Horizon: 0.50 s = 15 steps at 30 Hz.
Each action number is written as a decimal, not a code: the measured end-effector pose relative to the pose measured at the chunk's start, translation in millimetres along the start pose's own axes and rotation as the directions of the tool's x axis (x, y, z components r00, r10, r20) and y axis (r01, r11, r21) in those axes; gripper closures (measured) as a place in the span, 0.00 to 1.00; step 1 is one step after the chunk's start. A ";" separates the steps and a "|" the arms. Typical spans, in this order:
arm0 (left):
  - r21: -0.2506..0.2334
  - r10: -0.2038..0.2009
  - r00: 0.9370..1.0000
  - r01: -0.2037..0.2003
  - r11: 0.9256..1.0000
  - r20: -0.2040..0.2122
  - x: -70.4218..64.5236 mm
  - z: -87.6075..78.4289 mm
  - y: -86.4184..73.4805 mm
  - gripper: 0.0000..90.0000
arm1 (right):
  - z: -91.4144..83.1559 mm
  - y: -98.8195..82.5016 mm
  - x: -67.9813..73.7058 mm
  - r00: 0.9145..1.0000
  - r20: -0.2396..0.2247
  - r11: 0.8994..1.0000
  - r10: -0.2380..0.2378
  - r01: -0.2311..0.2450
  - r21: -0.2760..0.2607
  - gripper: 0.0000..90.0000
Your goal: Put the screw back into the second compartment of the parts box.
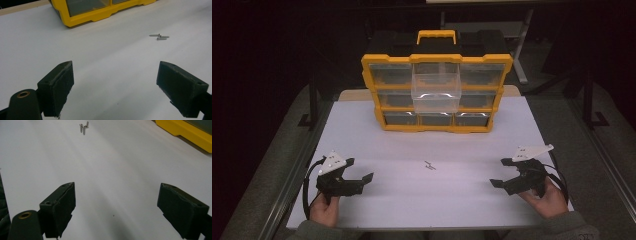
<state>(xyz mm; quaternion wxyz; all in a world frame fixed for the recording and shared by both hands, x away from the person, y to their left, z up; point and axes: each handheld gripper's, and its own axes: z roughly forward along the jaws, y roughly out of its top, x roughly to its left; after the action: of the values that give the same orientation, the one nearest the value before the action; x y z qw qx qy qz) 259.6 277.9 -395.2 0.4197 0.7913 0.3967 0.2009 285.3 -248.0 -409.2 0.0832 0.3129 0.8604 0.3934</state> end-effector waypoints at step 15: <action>0.002 -0.018 1.000 0.018 1.000 0.021 0.0 5.8 -1.0 0.15 | 20.5 43.8 6.7 0.996 -0.077 0.996 -0.050 0.055 0.063 0.23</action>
<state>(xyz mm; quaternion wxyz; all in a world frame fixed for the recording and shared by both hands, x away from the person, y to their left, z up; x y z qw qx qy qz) 262.9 275.3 -399.4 0.4250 0.7901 0.3996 0.1884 308.6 -209.4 -390.4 0.0511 0.2777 0.8833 0.3744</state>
